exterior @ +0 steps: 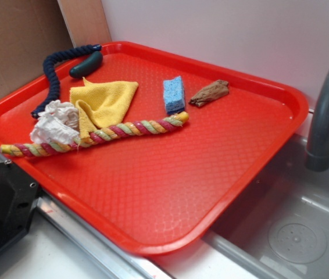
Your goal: Grab the blue sponge.
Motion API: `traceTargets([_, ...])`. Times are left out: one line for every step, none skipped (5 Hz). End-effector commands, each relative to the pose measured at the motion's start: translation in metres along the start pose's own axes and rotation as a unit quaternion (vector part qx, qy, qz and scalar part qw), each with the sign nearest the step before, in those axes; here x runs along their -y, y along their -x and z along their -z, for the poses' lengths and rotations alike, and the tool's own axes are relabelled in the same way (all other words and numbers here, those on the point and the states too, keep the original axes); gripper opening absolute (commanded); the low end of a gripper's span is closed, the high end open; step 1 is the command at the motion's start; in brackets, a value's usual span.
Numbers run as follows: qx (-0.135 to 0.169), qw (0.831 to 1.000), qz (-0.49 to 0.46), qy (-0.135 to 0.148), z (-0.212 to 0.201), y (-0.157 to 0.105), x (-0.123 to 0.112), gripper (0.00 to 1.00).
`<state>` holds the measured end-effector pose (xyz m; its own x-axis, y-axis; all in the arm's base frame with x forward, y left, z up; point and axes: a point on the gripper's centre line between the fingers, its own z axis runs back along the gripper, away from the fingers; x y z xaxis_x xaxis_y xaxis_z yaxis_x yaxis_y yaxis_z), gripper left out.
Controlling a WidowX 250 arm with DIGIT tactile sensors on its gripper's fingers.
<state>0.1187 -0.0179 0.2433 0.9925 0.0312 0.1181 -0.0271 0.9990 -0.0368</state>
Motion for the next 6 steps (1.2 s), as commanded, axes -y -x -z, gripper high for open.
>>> traceTargets([0.0, 1.0, 0.0, 0.0, 0.0, 0.0, 0.0, 1.0])
traceTargets([0.008, 0.997, -0.058, -0.056, 0.041, -0.041, 0.018, 1.0])
traceTargets([0.044, 0.99, -0.126, -0.04, 0.066, -0.087, 0.036, 1.0])
traceTargets([0.062, 0.966, -0.25, 0.008, 0.09, -0.13, 0.03, 1.0])
traceTargets([0.031, 0.935, -0.351, 0.037, 0.133, -0.152, 0.005, 1.0])
traceTargets([0.006, 0.927, -0.37, 0.061, 0.174, -0.164, -0.004, 1.0])
